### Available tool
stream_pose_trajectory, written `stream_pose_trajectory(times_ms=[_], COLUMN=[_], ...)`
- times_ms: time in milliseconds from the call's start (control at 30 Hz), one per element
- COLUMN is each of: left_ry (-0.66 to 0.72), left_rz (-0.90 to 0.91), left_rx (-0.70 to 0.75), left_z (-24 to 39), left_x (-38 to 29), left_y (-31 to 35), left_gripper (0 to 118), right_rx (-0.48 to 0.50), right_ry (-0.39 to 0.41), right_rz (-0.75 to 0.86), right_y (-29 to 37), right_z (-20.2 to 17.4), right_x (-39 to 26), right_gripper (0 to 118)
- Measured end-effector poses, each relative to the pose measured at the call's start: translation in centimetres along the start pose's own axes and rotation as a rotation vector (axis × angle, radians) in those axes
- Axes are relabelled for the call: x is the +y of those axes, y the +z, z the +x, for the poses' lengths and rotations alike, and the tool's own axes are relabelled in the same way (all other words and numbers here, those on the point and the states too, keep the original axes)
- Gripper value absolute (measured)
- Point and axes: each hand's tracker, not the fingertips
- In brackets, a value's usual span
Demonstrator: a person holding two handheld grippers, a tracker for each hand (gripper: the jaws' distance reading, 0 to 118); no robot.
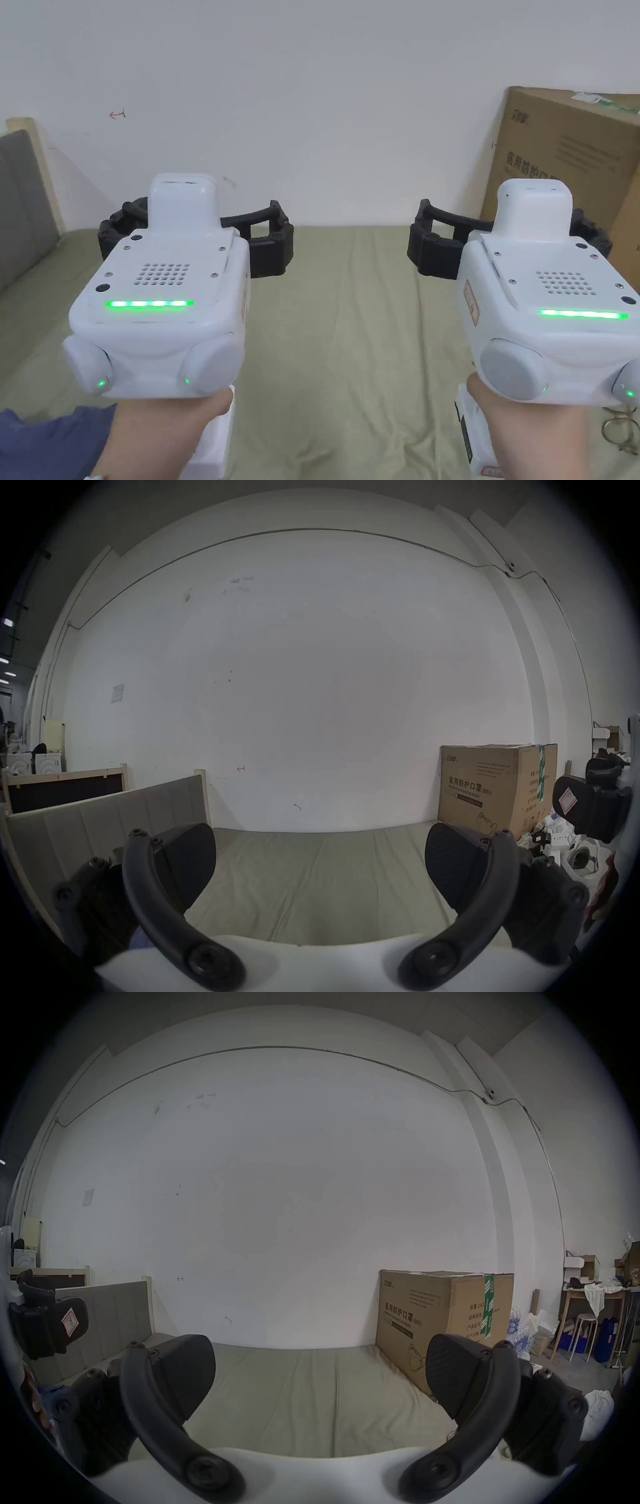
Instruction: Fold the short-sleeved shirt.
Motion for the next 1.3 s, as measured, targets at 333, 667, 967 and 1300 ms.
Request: stream_pose_trajectory(times_ms=[333,667,967,1300], left_ry=[-0.016,-0.012,-0.019,-0.029], left_rz=[-0.012,-0.028,-0.023,-0.025], left_rx=[-0.011,-0.012,-0.009,-0.006], left_z=[0.25,0.45,0.56,0.7], left_x=[-0.53,-0.81,-0.56,-0.4], left_y=[-0.22,-0.44,-0.3,-0.16], left_gripper=[118,118,118,118], right_rx=[0.0,0.003,0.005,0.006], right_ry=[-0.009,-0.008,-0.01,-0.013], right_rz=[-0.019,-0.023,-0.021,-0.019], right_y=[-0.2,-0.18,-0.1,0.05], right_z=[-0.1,-0.03,0.01,0.13], right_x=[-0.39,-0.29,-0.23,-0.11], right_gripper=[118,118,118,118])
